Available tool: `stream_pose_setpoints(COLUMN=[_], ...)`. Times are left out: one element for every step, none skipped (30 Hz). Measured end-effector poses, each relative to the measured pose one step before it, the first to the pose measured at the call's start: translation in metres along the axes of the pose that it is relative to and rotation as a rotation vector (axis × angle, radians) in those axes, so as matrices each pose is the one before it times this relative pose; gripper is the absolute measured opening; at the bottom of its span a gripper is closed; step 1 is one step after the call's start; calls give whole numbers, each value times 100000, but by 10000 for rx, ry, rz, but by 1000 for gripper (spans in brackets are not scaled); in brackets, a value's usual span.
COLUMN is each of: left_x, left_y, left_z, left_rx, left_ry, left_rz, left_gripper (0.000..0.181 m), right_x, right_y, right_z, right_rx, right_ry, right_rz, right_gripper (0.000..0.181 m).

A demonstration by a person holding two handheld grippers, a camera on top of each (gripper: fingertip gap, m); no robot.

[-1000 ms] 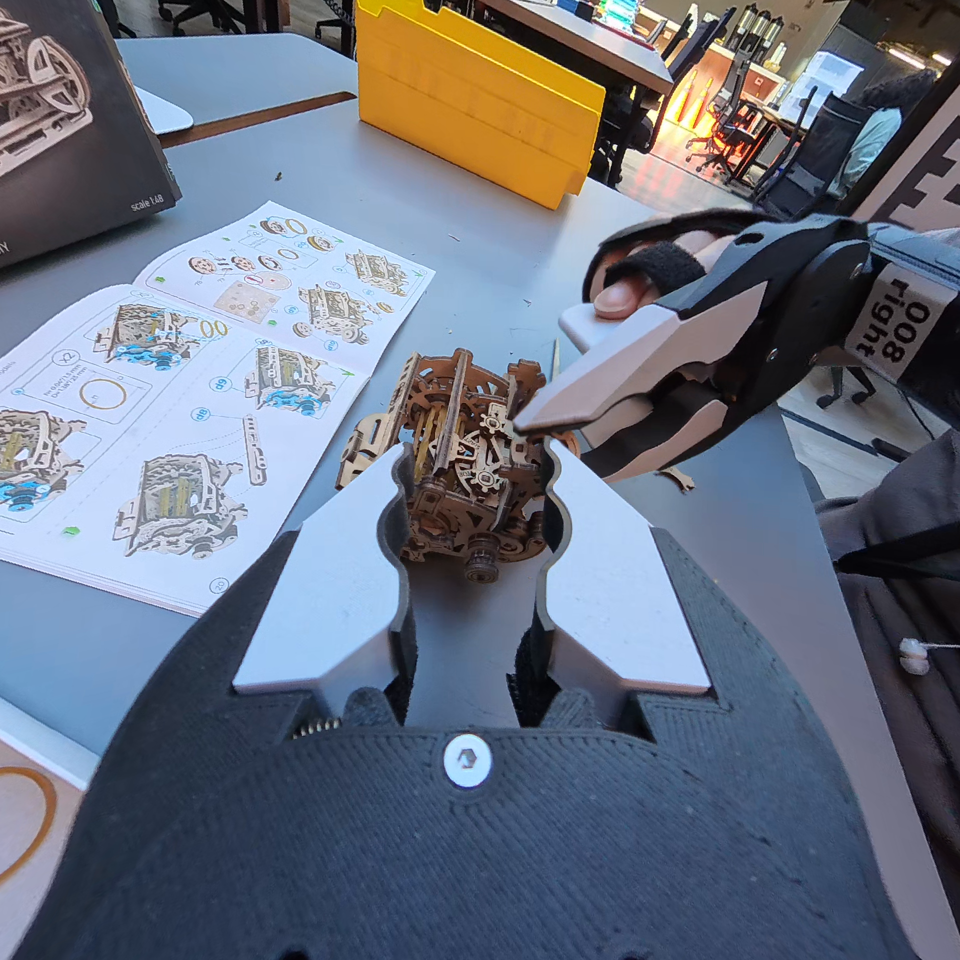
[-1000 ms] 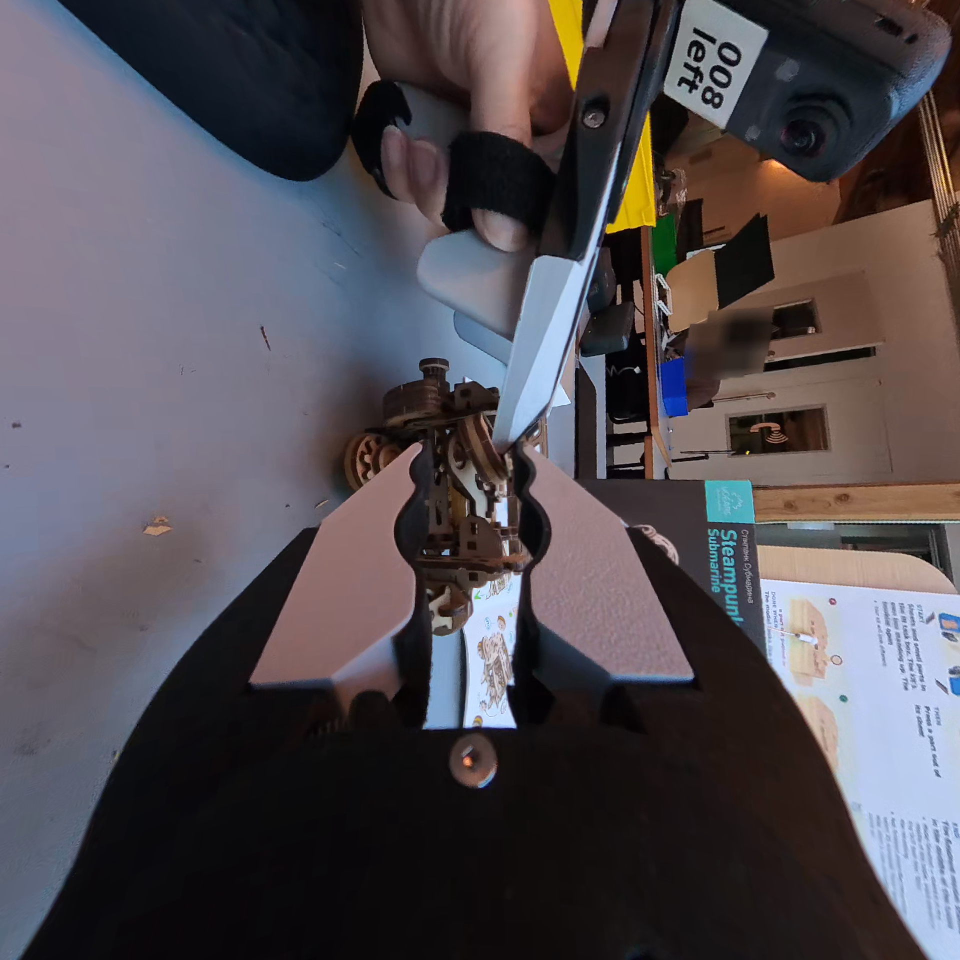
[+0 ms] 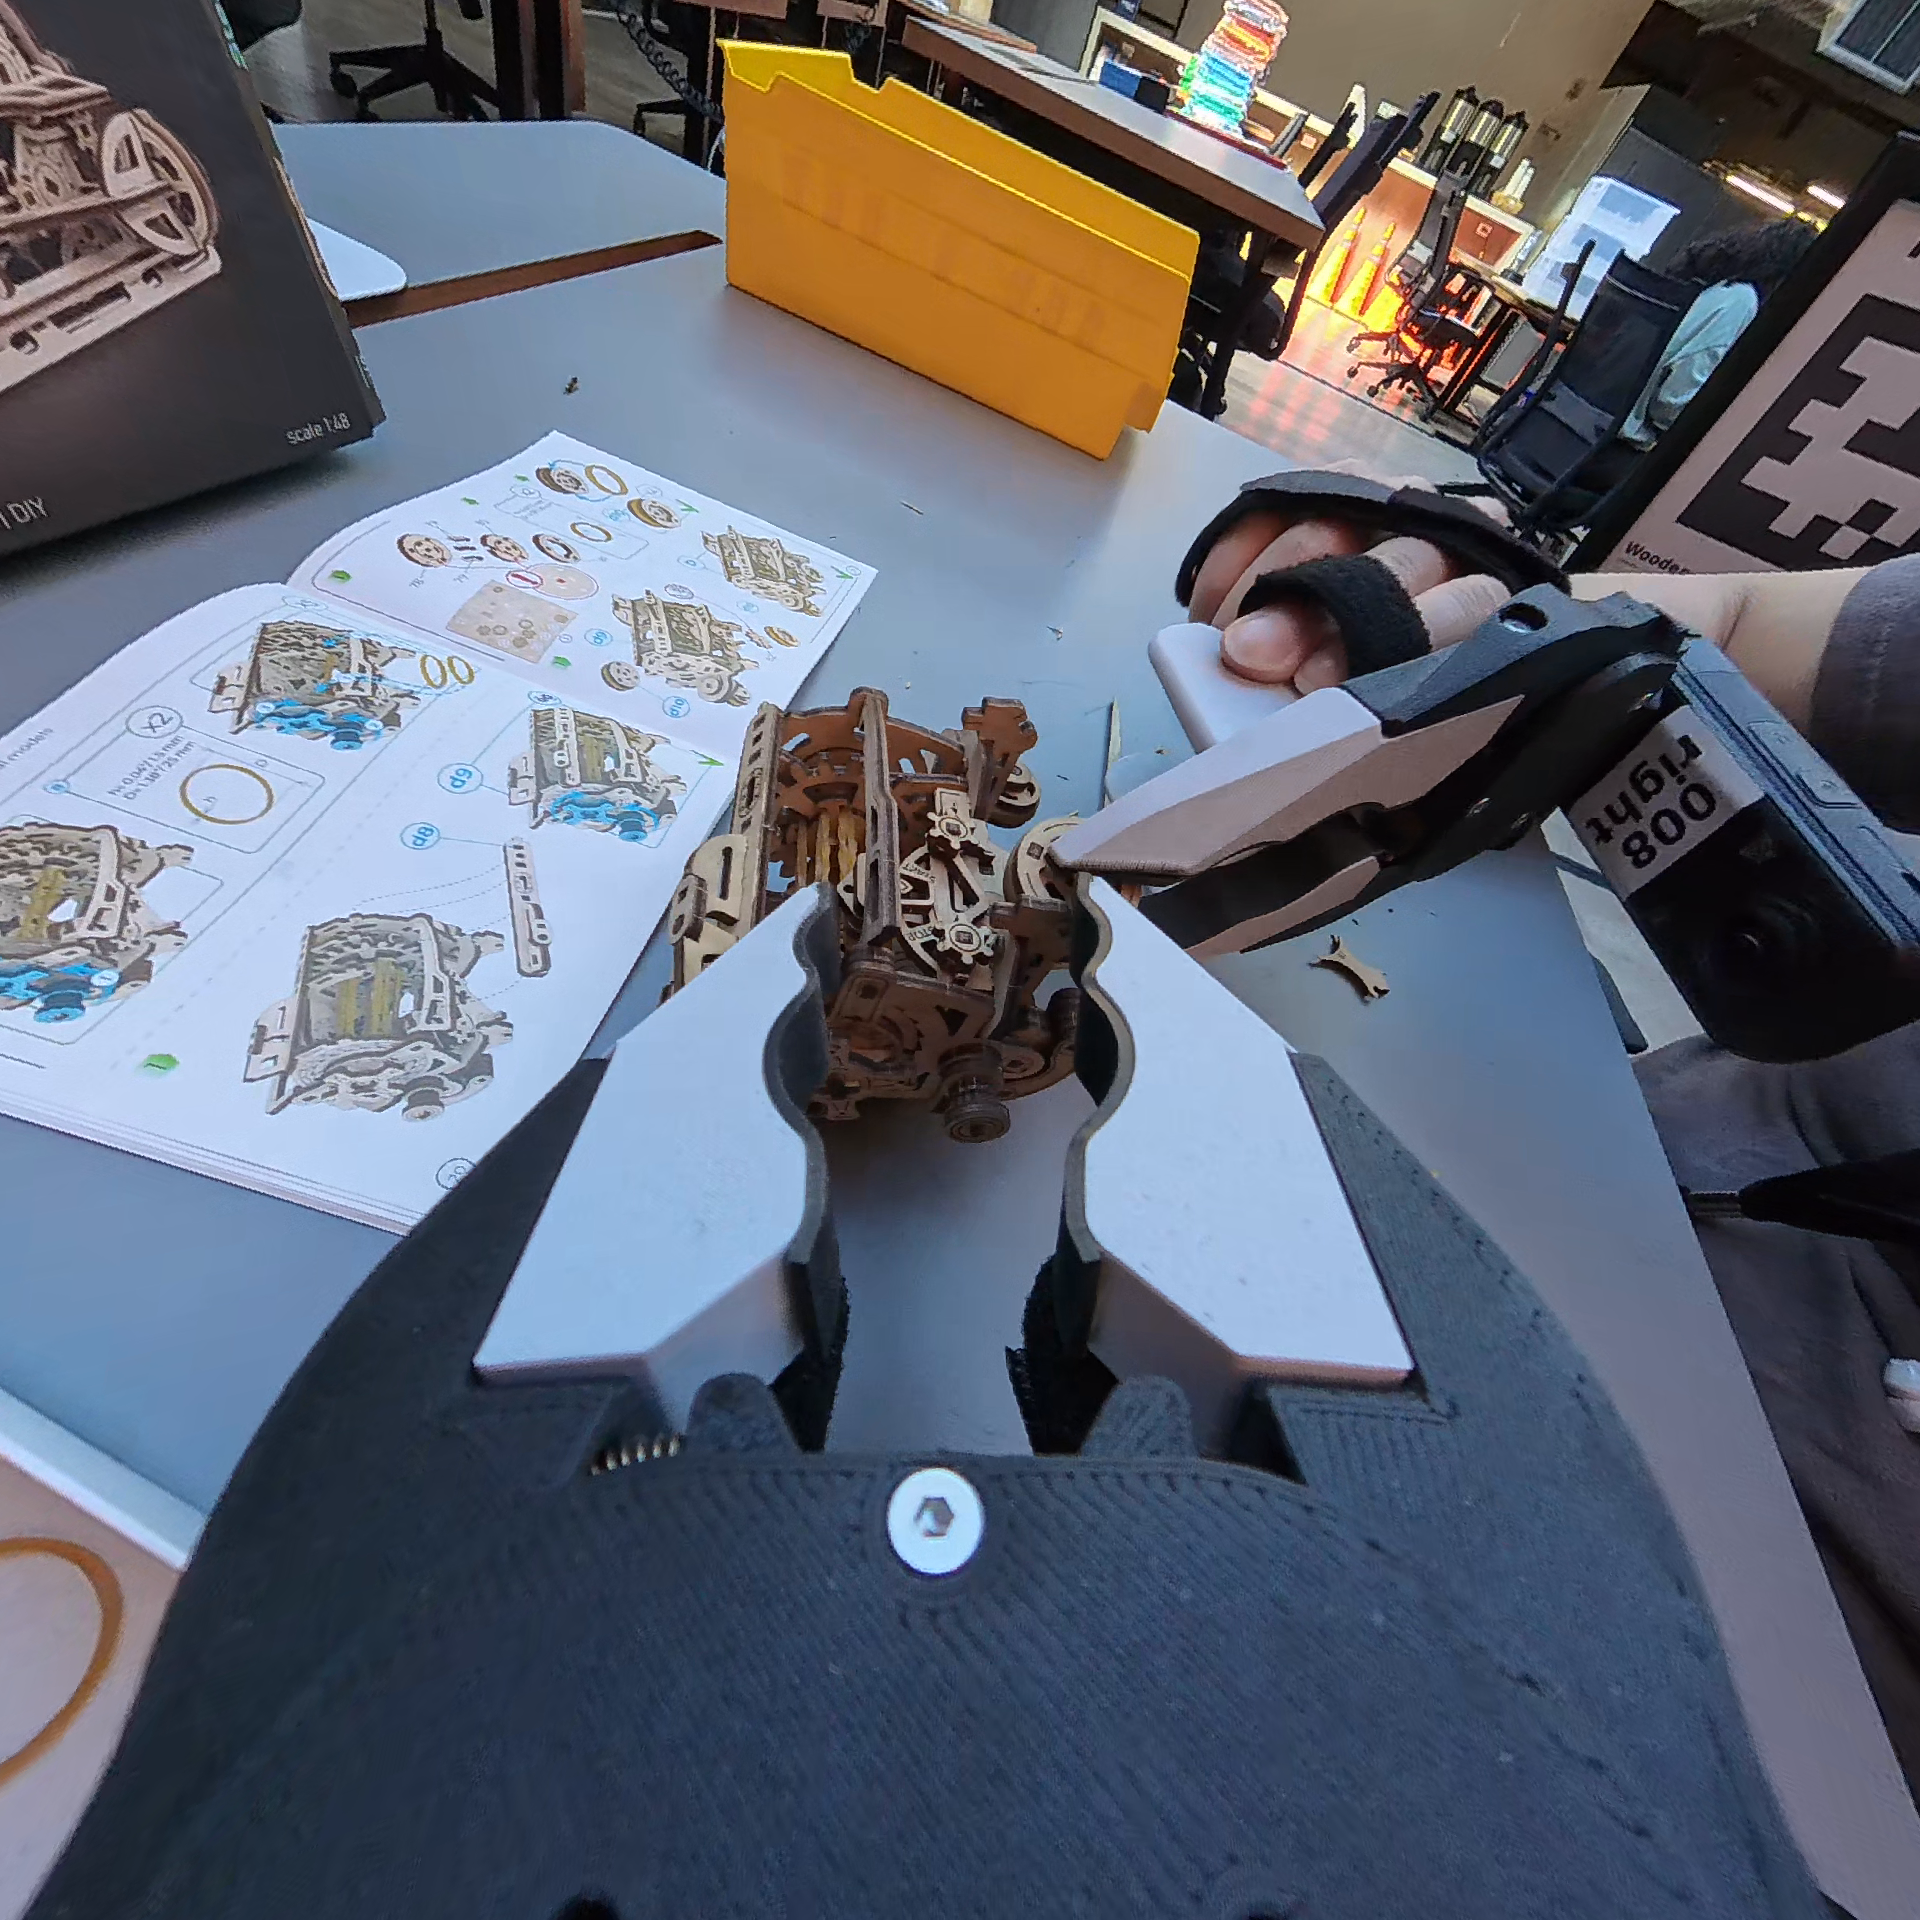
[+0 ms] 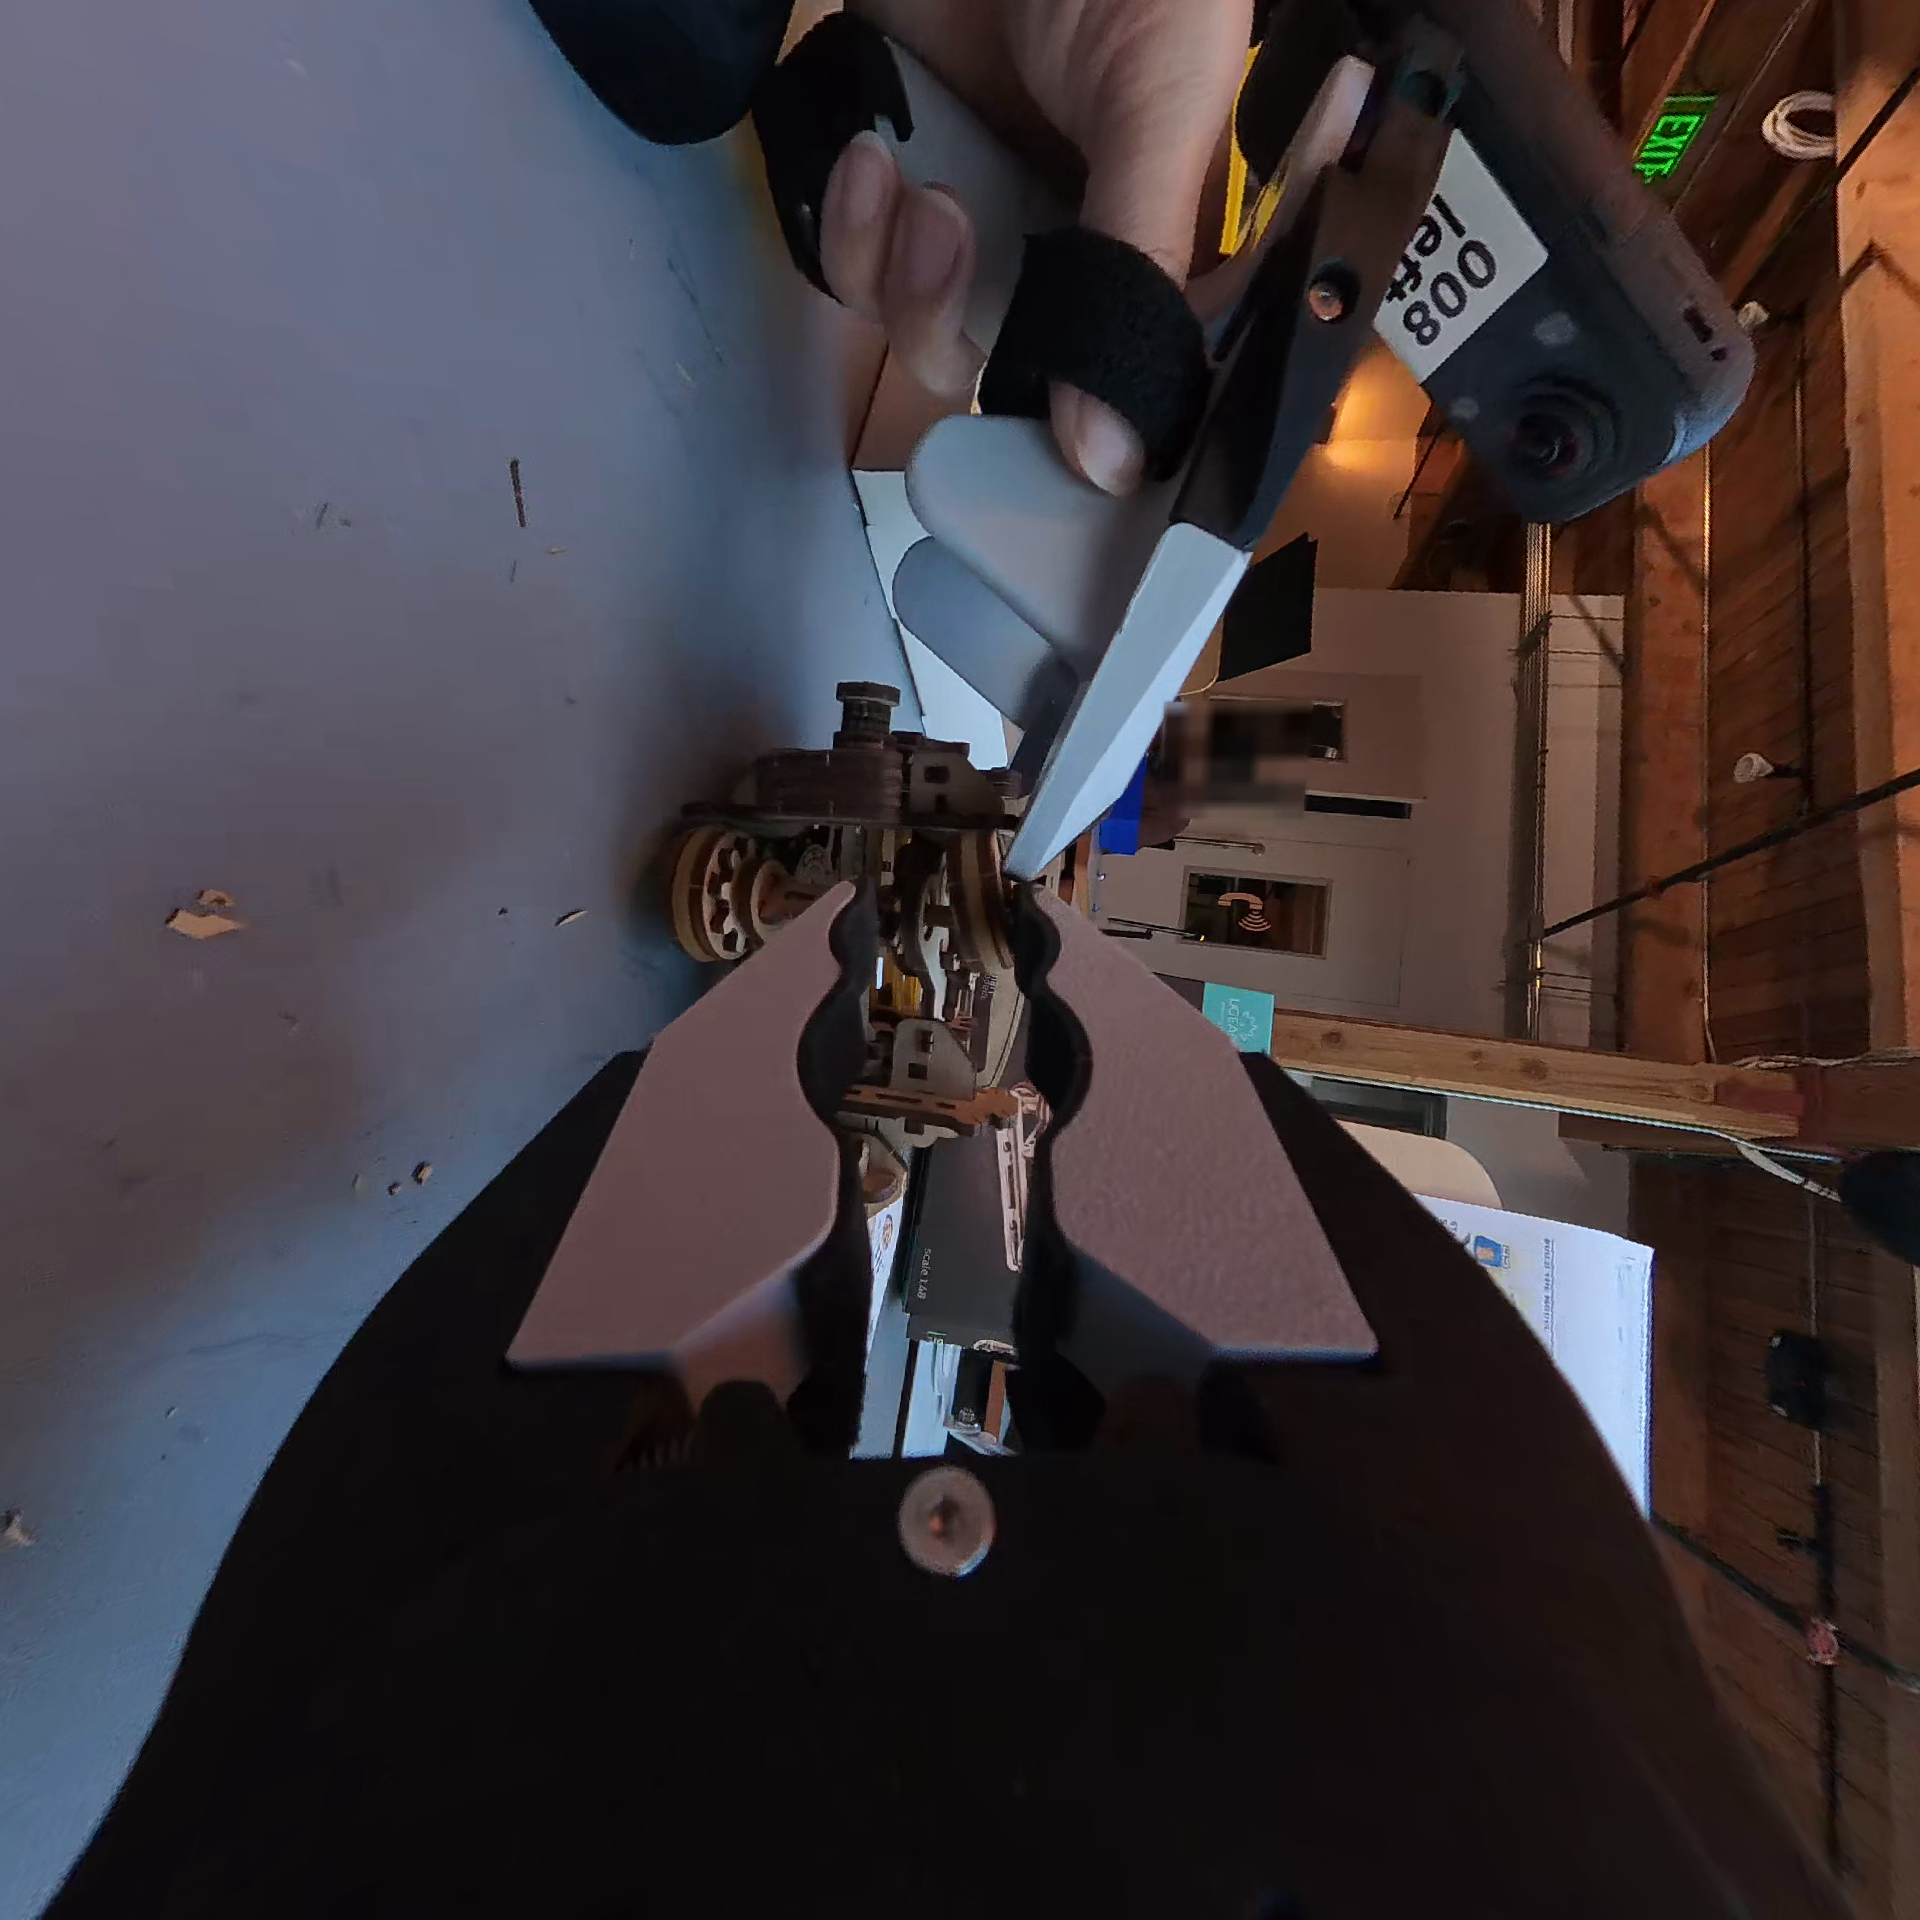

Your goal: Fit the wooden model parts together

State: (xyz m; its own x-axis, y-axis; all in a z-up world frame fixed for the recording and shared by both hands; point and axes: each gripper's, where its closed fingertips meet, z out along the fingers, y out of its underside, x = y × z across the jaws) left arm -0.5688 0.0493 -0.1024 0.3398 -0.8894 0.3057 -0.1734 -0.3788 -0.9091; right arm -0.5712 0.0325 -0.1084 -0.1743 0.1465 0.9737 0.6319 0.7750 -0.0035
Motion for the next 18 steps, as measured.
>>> stream_pose_setpoints(left_x=[-19,-40,-34,16,13,29,29,33,31,47,20,27,29,29,17,-10,-23,-16], left_y=[-12,-33,-30,0,-7,4,-22,-34,-65,-73,-62,-32,24,16,10,-4,-10,-10], left_z=[7,18,18,25,29,23,29,19,-15,-44,-57,-25,11,33,3,-6,6,-4], left_rx=[13,20,10,-1,-1,-4,11,15,32,33,25,15,-5,-9,-5,-3,3,8], left_ry=[3,-22,-20,-4,-9,5,7,19,28,36,34,29,20,14,-9,-20,-25,-14], left_rz=[-37,-47,-42,-3,12,-5,-31,-46,-24,-6,-23,-22,-5,1,23,26,4,-9], left_gripper=[43,42,42,43,43,43,43,43,42,42,41,41,41,41,41,41,41,41], right_x=[21,37,45,-1,-17,-18,-7,-6,-24,-9,-8,9,-12,-4,-3,13,31,12], right_y=[39,83,23,28,-1,-8,29,51,50,42,55,34,-1,-18,6,20,32,16], right_z=[23,25,-16,-25,-30,-43,-33,-30,-34,-29,-38,-35,-49,-35,-24,0,5,2], right_rx=[-18,-21,1,2,21,39,16,6,18,11,6,-2,-1,-20,-47,-49,-51,-11], right_ry=[-50,-33,-1,-16,-12,-8,-21,-47,-53,-24,10,53,98,129,119,95,70,58], right_rz=[131,175,104,65,119,138,150,192,221,172,74,27,-45,-141,-180,-121,-15,-16], right_gripper=[25,24,24,24,23,24,23,24,23,23,23,23,23,23,23,23,23,23])
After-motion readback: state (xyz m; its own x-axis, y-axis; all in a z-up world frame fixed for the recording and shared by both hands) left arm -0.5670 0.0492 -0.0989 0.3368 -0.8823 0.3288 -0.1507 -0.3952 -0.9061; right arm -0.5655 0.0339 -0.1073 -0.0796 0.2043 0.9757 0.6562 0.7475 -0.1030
